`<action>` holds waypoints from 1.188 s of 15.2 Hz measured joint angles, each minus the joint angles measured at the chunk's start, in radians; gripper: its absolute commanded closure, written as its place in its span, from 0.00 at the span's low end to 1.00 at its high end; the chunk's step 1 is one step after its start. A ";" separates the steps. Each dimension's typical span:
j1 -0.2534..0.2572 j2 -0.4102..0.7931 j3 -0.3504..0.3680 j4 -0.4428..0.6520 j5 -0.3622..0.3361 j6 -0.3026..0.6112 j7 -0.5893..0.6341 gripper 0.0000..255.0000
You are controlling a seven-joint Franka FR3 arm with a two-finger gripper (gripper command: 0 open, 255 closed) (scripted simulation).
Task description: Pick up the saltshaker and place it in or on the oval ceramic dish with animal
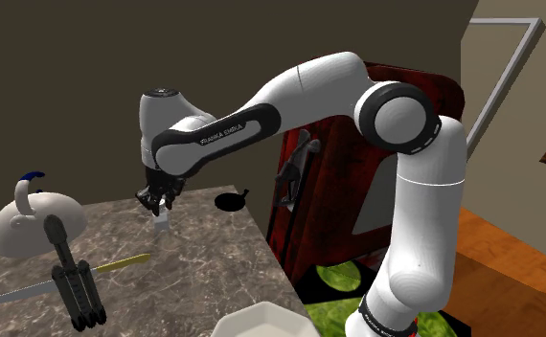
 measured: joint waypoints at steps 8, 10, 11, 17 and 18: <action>-0.005 -0.042 0.008 0.060 0.026 -0.099 -0.022 1.00; -0.006 -0.046 0.009 0.078 0.029 -0.120 -0.026 1.00; -0.006 -0.049 0.010 0.086 0.031 -0.131 -0.027 1.00; -0.014 -0.073 0.010 0.120 0.046 -0.186 -0.047 1.00; -0.024 -0.090 0.007 0.100 0.054 -0.181 -0.062 1.00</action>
